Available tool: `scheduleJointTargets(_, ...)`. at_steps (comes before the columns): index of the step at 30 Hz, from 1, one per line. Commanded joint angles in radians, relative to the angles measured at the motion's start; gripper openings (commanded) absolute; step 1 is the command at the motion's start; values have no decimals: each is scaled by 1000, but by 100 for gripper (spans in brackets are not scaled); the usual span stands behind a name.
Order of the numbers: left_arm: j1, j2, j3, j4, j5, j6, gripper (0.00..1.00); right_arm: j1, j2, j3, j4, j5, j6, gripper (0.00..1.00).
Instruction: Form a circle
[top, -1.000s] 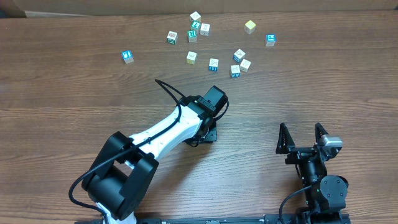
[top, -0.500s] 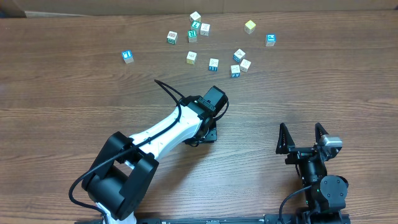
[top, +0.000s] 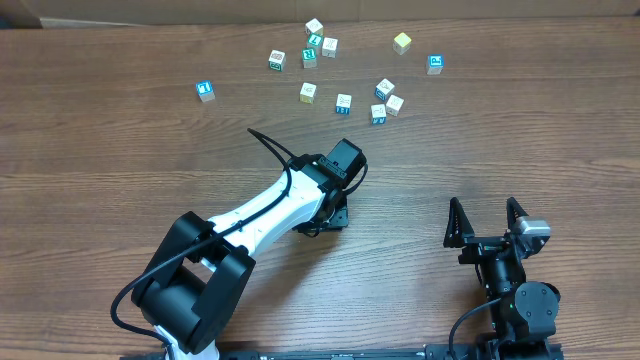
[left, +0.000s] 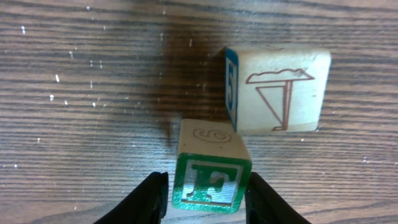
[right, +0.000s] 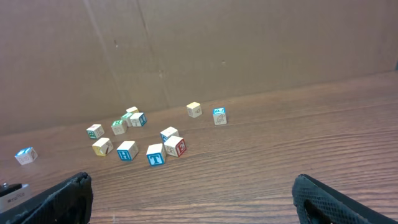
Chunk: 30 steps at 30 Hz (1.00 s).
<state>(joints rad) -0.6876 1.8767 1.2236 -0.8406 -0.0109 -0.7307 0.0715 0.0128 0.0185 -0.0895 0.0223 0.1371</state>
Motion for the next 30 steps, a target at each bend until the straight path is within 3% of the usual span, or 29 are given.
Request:
scheduleJointTargets(1, -7, 1, -9, -4, 4, -10, 35, -6, -10, -10, 6, -9, -14, 100)
scheduleJointTargets(8, -7, 1, -9, 11, -39, -9, 42, -6, -10, -10, 5, -9, -14, 100)
scheduleJointTargets(26, -7, 1, -9, 15, -44, -6, 34, -6, -10, -10, 6, -9, -14, 100)
scheduleJointTargets(30, -7, 1, -9, 16, -44, -6, 36, -6, -10, -10, 6, -9, -14, 100)
